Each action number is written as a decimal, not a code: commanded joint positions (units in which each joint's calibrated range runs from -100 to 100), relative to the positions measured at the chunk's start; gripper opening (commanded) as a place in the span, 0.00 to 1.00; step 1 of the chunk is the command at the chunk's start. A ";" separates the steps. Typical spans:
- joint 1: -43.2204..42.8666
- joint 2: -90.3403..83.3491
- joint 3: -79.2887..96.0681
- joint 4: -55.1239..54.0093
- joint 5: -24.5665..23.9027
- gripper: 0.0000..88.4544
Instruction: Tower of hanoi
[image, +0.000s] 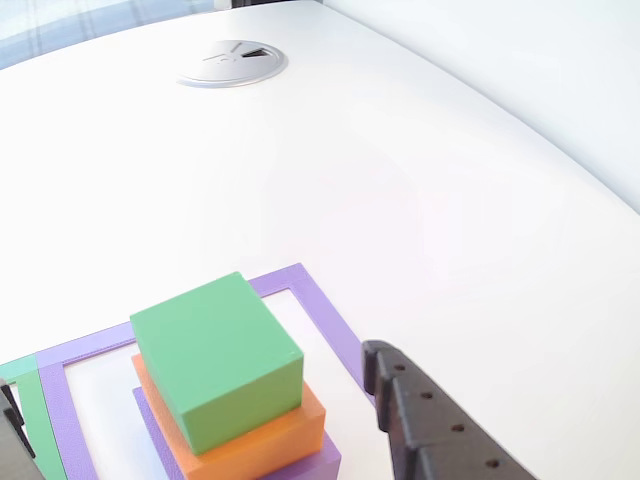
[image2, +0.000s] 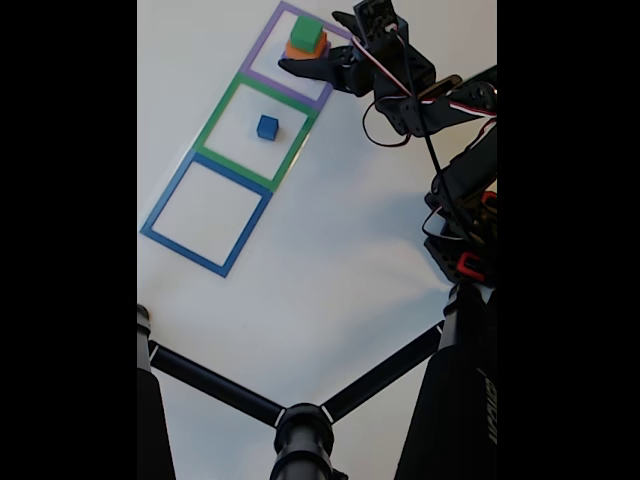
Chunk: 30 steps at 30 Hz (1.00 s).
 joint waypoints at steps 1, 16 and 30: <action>-1.06 1.07 -1.69 -3.07 0.00 0.49; -2.21 6.72 -8.33 -4.21 0.00 0.48; -5.18 7.20 -6.24 -6.31 0.00 0.47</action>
